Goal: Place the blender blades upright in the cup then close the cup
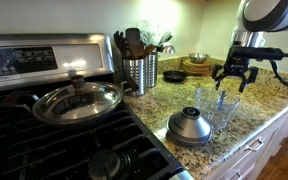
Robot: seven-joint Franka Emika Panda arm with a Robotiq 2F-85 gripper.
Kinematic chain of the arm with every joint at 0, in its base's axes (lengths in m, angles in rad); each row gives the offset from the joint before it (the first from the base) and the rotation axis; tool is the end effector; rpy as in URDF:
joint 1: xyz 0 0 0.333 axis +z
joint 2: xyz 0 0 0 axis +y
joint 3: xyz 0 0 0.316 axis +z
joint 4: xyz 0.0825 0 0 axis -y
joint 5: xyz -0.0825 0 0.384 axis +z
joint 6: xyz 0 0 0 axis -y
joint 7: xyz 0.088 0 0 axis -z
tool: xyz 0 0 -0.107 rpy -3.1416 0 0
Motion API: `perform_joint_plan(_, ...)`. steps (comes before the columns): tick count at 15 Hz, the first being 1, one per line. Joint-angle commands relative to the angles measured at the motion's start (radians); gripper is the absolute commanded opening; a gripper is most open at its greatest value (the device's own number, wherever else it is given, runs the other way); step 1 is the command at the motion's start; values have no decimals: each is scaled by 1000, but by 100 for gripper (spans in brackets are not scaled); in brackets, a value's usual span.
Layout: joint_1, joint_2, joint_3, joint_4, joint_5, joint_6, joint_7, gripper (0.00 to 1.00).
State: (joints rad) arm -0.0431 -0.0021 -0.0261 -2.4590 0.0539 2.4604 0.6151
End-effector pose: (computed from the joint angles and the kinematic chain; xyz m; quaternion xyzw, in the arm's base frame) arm 0.4758 -0.0330 0.2972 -0.9347 0.3551 0.0029 0.0169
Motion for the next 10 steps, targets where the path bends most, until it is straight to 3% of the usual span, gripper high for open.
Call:
perform_joint_plan(1,3,28,-5,21,-36,-18,52,71)
perform_joint_plan(2,4,33,-6,23,-38,-19,57,69)
perform_joint_plan(5,9,34,-7,26,-39,-19,60,36)
perform_joint_plan(10,12,37,-6,40,-36,-22,59,7)
